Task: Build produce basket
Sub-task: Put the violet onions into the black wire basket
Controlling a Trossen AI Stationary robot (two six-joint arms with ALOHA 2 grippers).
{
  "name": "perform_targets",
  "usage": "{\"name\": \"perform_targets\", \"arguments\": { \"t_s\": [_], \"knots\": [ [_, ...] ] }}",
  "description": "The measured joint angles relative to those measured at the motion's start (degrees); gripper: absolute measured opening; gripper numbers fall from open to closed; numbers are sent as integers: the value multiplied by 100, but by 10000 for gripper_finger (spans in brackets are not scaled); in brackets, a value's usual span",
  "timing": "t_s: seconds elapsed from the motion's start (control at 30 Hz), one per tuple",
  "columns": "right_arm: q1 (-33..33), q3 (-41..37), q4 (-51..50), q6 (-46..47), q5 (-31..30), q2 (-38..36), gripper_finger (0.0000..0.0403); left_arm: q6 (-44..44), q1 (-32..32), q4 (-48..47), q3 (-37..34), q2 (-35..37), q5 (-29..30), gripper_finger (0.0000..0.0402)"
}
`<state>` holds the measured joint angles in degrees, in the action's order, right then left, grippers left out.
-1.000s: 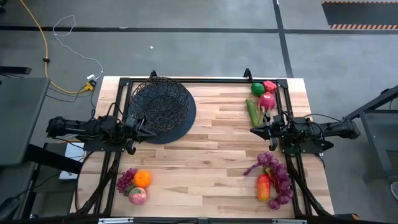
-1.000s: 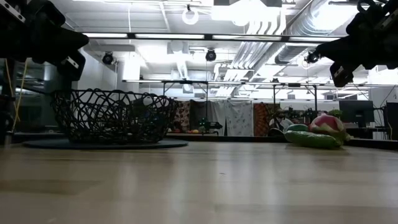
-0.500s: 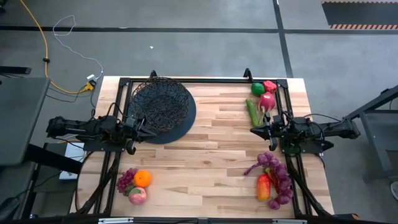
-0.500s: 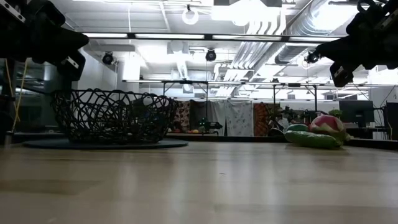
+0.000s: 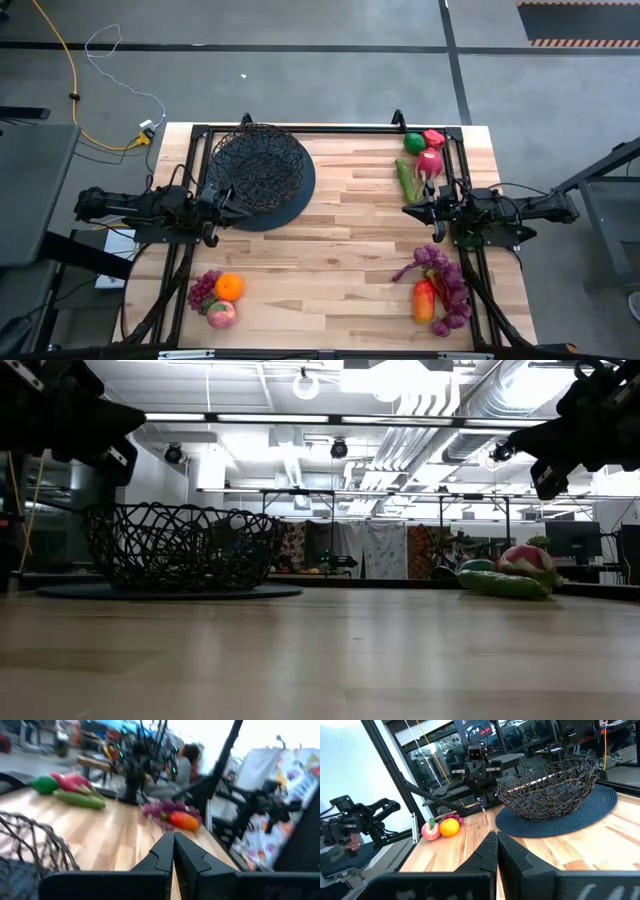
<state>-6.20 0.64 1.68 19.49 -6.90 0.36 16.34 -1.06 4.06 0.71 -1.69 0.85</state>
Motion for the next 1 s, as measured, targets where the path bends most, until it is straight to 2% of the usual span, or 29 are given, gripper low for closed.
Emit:
{"name": "perform_targets", "arguments": {
  "t_s": [0.1,0.17,0.33,0.4,0.5,0.7,0.83,1.0],
  "knots": [
    [0,0,0,0,0,0,0,21,-3,405,0,-2,319,1],
    [0,0,1,0,0,-2,0,117,-4,996,0,0,408,1],
    [0,0,0,0,-2,-2,0,-22,-5,2798,12,-193,1344,1],
    [-1,-1,2,0,0,-1,0,-137,-5,3087,201,-361,1539,1],
    [-1,-1,0,0,-1,0,0,-153,-4,2625,783,-765,1564,1],
    [0,0,1,0,-2,-1,0,-341,-5,118,2475,-1987,1706,20],
    [-1,-1,1,0,-1,0,0,-304,-7,-1036,3435,-2607,2115,69],
    [11,-2,24,-516,-98,0,0,-24,-7,-1178,4067,-2987,2936,150]
  ]
}}
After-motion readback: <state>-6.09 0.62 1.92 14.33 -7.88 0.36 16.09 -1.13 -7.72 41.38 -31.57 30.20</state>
